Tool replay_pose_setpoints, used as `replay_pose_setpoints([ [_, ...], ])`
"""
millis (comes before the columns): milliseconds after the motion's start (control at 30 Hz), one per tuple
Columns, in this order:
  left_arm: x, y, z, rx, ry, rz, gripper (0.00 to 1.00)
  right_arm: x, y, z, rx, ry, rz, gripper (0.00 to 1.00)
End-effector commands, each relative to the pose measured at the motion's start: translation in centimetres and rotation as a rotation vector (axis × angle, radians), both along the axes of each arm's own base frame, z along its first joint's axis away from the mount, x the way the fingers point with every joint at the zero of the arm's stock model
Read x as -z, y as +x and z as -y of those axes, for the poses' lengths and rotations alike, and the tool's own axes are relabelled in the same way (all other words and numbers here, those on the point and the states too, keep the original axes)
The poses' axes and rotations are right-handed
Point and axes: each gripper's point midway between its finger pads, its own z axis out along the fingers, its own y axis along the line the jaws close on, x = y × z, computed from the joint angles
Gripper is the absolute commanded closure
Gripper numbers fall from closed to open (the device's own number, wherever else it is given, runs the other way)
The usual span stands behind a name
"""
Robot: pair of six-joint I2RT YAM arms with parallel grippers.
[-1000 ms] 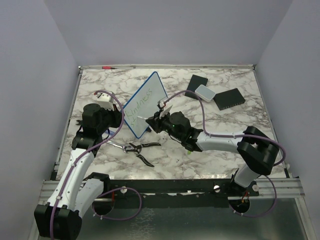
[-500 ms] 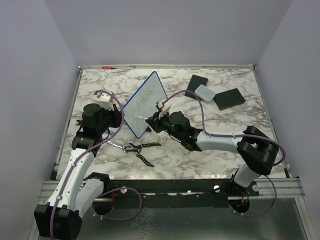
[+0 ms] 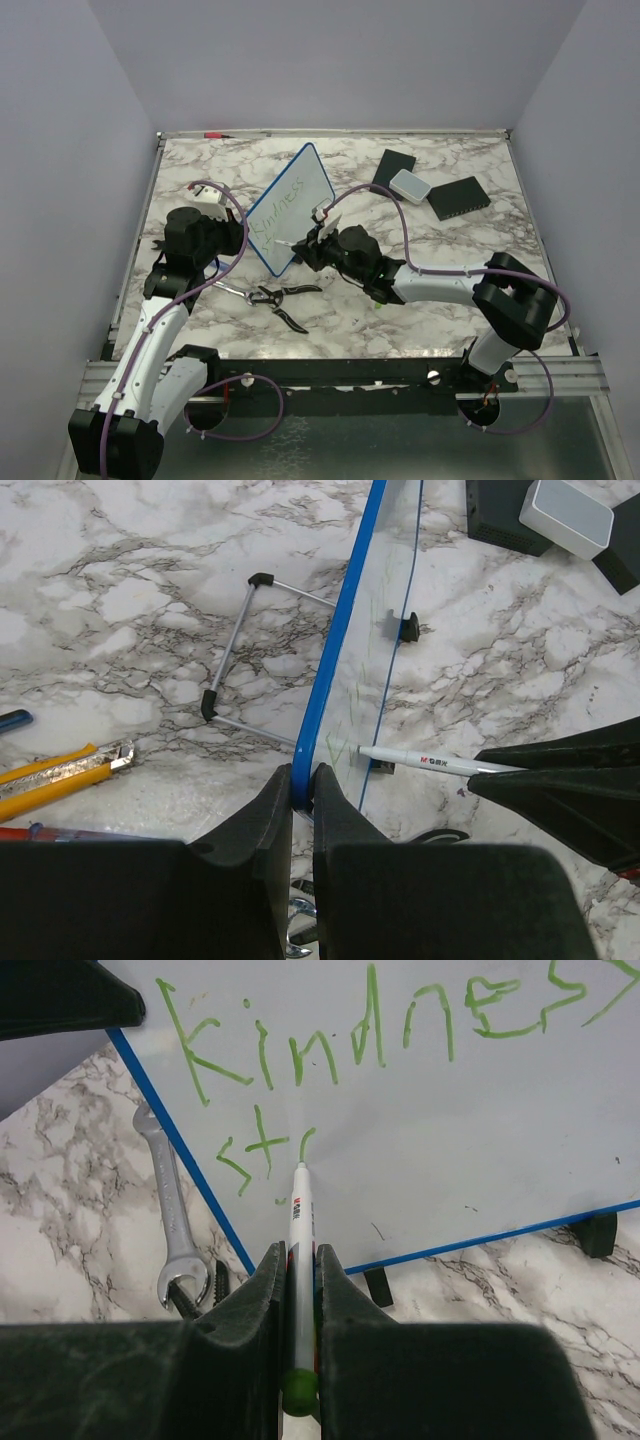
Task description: Write a sentence on the whiteboard
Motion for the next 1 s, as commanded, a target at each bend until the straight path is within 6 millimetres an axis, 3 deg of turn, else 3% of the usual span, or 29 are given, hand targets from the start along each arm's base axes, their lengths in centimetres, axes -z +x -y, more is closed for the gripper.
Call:
replay_pose_setpoints([
  [0,0.2,-0.2,0.1,0.009,0.015,0.002,0.97,2.1,0.3,0.4,0.047,-0.044,-0.043,0.99],
  [333,0.1,-0.2,0.1,0.01,0.014,0.004,0.97,0.7,1.6,0.3,0.096,-0.031,-0.01,0.99],
  [967,0.1,-0.2,0.0,0.009,0.014,0.006,0.97,-3.1,1.6,-0.5,0.065,0.035,0.052,0.99],
])
